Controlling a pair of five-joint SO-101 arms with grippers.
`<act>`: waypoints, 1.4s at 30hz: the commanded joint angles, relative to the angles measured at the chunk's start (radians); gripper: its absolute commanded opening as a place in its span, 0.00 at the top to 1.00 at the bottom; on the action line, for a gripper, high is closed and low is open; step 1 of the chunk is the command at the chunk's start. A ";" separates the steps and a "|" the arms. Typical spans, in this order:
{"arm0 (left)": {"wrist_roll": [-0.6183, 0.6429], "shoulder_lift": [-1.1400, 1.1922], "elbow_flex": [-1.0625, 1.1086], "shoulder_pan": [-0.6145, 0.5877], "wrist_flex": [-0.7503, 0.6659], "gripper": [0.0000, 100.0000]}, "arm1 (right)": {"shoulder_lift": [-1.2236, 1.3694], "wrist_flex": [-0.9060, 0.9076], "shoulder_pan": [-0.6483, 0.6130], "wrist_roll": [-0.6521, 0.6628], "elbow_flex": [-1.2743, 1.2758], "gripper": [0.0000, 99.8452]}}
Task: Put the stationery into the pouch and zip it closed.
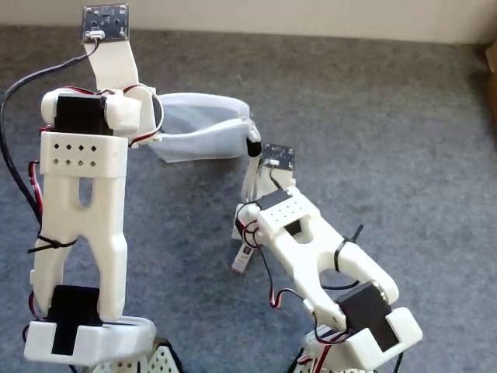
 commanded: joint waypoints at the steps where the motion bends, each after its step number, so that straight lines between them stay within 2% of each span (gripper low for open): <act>1: -0.008 0.025 0.025 -0.015 -0.009 0.99 | -0.067 0.010 0.005 -0.003 -0.038 0.97; 14: -0.008 0.025 0.025 -0.015 -0.009 0.99 | -0.418 0.004 0.001 0.152 0.116 0.97; 31: -0.008 0.027 0.027 -0.015 -0.009 0.99 | -0.739 -0.001 -0.021 0.152 0.236 1.00; 38: -0.008 0.027 0.027 -0.015 -0.009 0.99 | -0.823 -0.151 -0.048 0.152 0.364 1.00; 42: -0.008 0.027 0.027 -0.015 -0.009 0.99 | -0.892 -0.171 -0.047 0.152 0.397 1.00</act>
